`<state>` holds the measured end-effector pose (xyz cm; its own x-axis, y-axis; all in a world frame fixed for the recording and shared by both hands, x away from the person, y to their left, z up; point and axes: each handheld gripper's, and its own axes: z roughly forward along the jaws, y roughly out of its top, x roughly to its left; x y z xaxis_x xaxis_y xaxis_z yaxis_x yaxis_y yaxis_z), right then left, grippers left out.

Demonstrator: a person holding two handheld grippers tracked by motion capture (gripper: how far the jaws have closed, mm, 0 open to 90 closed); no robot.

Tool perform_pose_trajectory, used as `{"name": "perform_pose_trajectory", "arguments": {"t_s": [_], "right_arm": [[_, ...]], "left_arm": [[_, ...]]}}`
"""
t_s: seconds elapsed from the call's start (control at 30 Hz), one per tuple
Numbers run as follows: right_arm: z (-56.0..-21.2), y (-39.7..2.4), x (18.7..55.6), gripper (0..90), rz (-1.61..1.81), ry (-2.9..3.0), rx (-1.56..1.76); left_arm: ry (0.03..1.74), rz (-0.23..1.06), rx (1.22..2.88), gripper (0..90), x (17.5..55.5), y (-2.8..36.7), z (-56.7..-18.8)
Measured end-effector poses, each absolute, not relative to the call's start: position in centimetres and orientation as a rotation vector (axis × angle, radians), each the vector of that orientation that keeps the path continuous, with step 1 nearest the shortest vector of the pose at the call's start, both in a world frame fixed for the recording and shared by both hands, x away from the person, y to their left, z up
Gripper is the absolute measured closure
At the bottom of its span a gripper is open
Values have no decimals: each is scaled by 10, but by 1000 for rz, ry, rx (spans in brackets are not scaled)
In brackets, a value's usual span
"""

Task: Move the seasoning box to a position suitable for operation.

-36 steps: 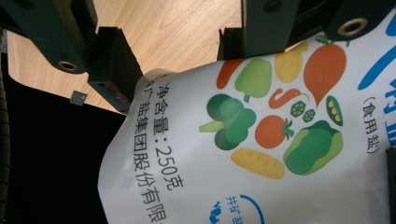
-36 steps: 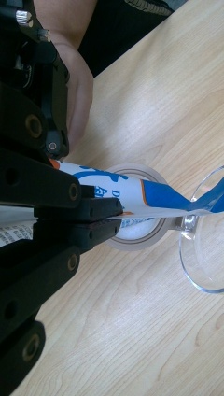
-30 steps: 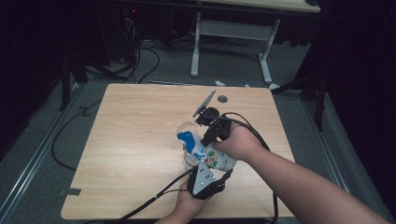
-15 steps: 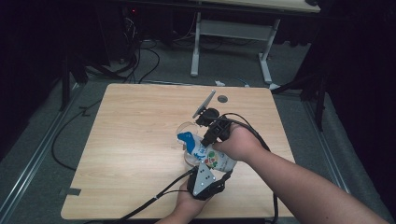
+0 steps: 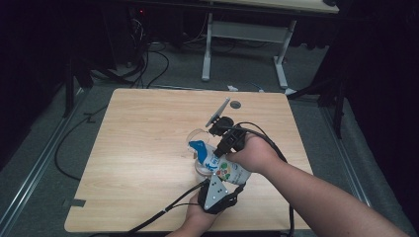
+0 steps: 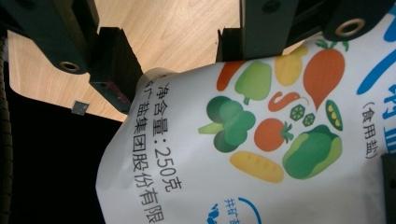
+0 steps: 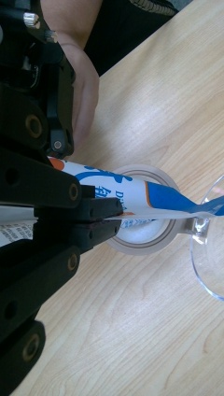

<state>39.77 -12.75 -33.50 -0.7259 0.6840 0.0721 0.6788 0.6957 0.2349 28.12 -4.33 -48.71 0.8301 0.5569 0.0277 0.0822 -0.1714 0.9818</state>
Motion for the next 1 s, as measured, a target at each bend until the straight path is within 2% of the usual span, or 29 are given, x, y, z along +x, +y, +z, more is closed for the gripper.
{"name": "perform_pose_trajectory", "arguments": {"t_s": [1.0], "right_arm": [[-335, -136, 395, 898, 364, 2896, 1197]], "left_arm": [[494, 425, 1728, 543, 278, -38, -498]]}}
